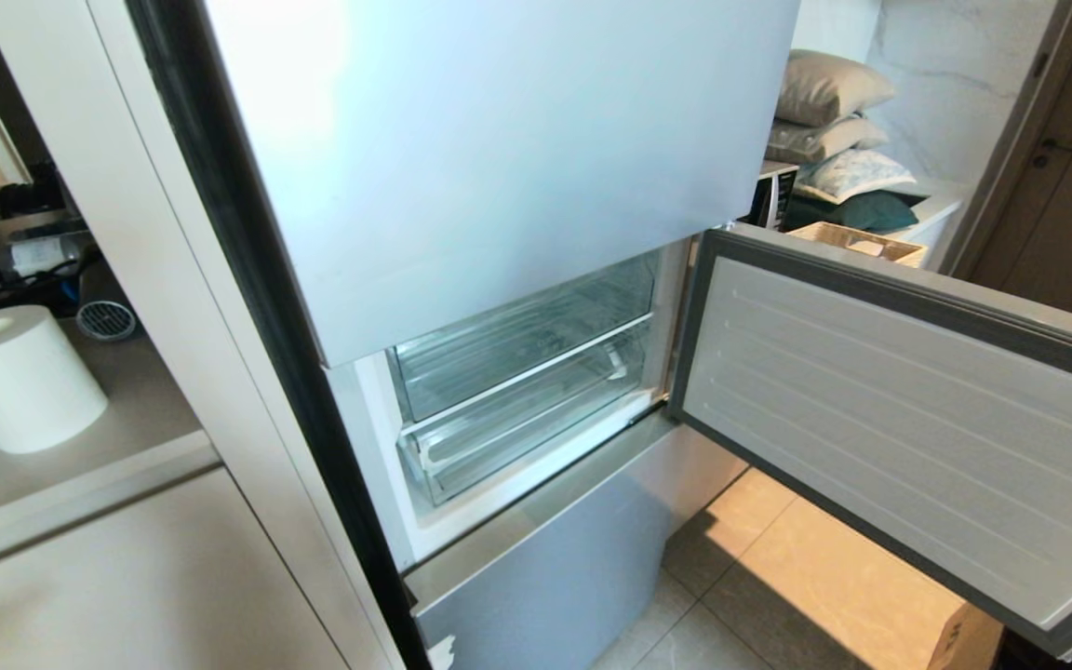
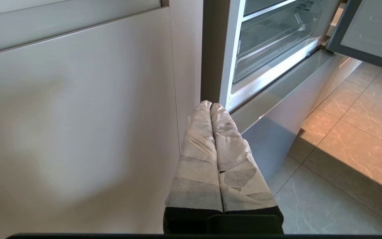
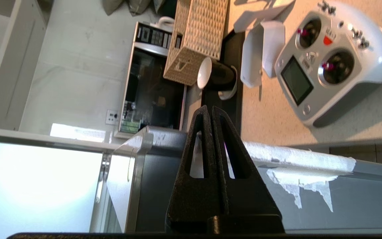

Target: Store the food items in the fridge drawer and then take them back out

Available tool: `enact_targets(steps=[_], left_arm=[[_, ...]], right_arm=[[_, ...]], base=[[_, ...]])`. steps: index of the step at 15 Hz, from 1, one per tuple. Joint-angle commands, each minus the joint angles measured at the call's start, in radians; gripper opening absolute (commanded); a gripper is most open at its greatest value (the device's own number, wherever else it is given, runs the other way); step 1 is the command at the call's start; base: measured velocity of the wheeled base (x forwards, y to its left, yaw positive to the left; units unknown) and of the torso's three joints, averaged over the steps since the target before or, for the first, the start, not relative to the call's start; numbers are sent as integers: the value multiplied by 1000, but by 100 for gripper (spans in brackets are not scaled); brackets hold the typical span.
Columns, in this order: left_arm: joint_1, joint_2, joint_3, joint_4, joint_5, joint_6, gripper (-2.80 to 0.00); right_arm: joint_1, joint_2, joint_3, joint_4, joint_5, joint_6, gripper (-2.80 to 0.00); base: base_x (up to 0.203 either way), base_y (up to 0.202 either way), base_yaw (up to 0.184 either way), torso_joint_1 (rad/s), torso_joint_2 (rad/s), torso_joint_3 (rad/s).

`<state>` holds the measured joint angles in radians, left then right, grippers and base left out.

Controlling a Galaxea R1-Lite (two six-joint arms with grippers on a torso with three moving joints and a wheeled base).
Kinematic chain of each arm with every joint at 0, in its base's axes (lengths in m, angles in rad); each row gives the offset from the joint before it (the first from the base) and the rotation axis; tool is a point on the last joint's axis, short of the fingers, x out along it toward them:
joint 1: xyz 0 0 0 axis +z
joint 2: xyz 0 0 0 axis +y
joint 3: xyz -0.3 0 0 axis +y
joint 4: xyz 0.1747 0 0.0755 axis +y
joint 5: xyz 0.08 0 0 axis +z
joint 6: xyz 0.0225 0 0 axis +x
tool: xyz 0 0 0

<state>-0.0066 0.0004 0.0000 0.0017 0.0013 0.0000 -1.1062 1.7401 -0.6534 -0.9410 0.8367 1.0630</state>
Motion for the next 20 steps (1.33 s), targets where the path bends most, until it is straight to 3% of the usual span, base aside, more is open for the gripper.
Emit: enact_targets(steps=[1, 4, 6, 8, 10, 11, 12, 15, 16, 20], left_arm=[[0, 0, 0, 0, 0, 0, -280], [-1, 0, 0, 0, 0, 0, -280], [0, 0, 0, 0, 0, 0, -280], [0, 0, 0, 0, 0, 0, -280], [0, 0, 0, 0, 0, 0, -280], [0, 0, 0, 0, 0, 0, -280], [0, 0, 0, 0, 0, 0, -280], [0, 0, 0, 0, 0, 0, -280], [0, 0, 0, 0, 0, 0, -280], [0, 0, 0, 0, 0, 0, -280]], right_arm=[[-19, -73, 35, 4, 29, 4, -280], [-111, -254, 80, 9, 120, 11, -280], [-171, -392, 33, 1, 141, 91, -280], [-197, -439, -116, -12, 125, 228, -280], [-203, -378, -214, -18, 56, 282, -280], [-202, -343, -220, -18, -9, 247, -280], [-198, -316, -211, -16, -100, 149, -280], [-100, -222, -119, -14, -499, -170, -280], [-64, -206, -60, -12, -527, -206, -280], [159, -206, 95, -9, -457, -221, -280]], base=[[0, 0, 0, 0, 0, 0], [0, 0, 0, 0, 0, 0], [0, 0, 0, 0, 0, 0], [0, 0, 0, 0, 0, 0], [0, 0, 0, 0, 0, 0], [0, 0, 0, 0, 0, 0], [0, 0, 0, 0, 0, 0], [0, 0, 0, 0, 0, 0], [0, 0, 0, 0, 0, 0], [0, 0, 0, 0, 0, 0]])
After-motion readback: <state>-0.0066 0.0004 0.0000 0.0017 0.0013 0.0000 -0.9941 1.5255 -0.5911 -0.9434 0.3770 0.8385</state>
